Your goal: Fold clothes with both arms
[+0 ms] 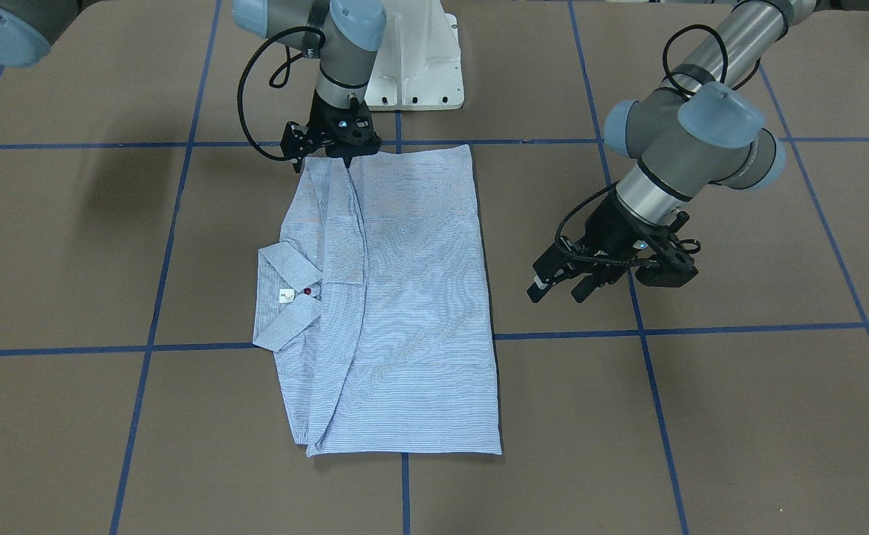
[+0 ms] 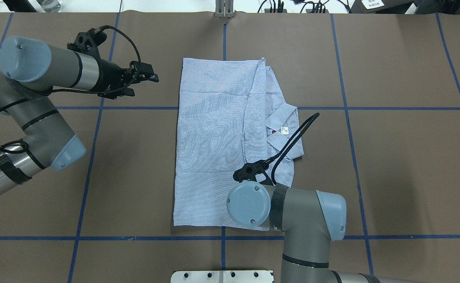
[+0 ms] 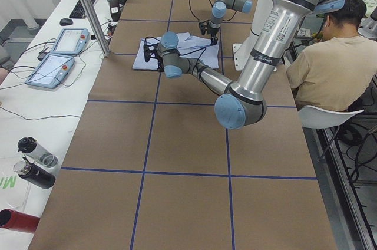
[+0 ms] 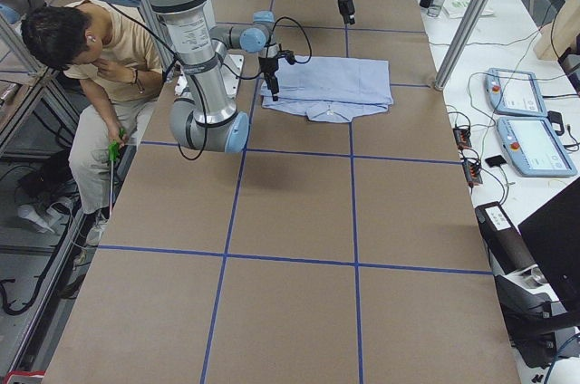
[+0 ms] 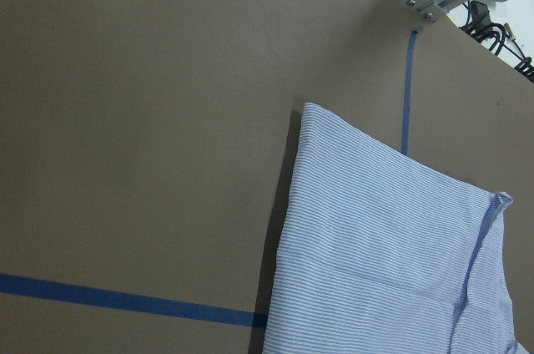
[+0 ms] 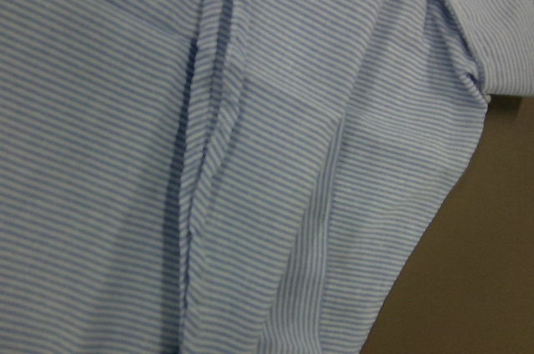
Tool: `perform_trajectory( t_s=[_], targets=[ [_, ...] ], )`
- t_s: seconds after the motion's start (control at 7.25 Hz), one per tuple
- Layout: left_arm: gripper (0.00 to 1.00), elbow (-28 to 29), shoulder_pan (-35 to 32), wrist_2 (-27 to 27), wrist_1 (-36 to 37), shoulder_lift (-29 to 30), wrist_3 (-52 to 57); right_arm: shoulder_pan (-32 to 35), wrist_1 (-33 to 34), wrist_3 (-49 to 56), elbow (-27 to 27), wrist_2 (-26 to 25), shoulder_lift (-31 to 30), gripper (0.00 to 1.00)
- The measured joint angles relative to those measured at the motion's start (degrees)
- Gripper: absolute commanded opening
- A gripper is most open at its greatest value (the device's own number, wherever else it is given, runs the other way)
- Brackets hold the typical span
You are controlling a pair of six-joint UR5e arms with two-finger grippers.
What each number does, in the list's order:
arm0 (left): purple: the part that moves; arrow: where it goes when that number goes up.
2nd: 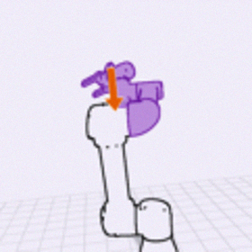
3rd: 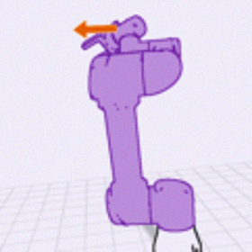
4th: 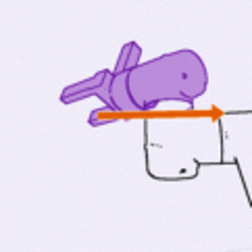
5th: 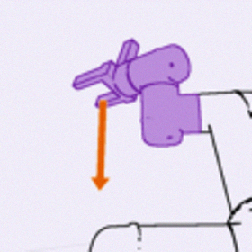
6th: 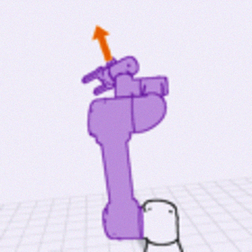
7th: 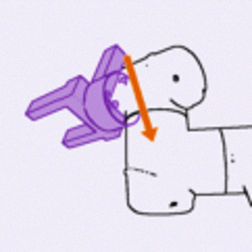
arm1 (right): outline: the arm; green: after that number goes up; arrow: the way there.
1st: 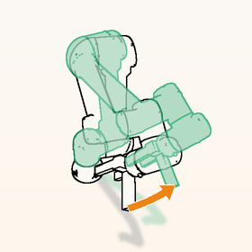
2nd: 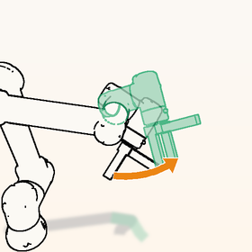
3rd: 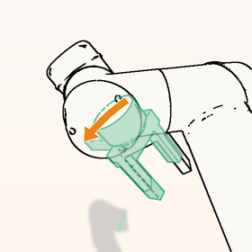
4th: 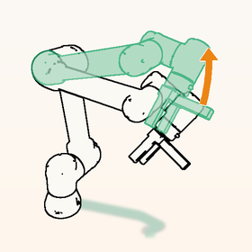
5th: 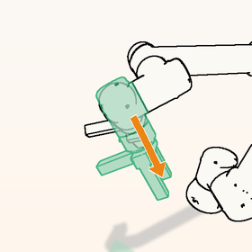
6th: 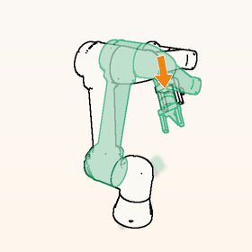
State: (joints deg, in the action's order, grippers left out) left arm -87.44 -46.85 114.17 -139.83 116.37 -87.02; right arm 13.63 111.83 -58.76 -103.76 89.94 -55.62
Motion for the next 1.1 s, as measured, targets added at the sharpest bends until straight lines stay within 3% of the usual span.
perform_trajectory(
  t_s=[0.55, 1.1],
  targets=[
    [0.99, -0.2, 0.0, 0.0, -0.1, -0.1, -0.8, 6.0, 0.1, 7.3, 0.9, 4.4, -1.4, 1.00],
    [0.99, -1.1, -0.1, 0.0, 0.0, -0.1, -0.9, 9.9, 0.6, 9.7, -4.3, 6.7, -6.9, 1.00]
  ],
)
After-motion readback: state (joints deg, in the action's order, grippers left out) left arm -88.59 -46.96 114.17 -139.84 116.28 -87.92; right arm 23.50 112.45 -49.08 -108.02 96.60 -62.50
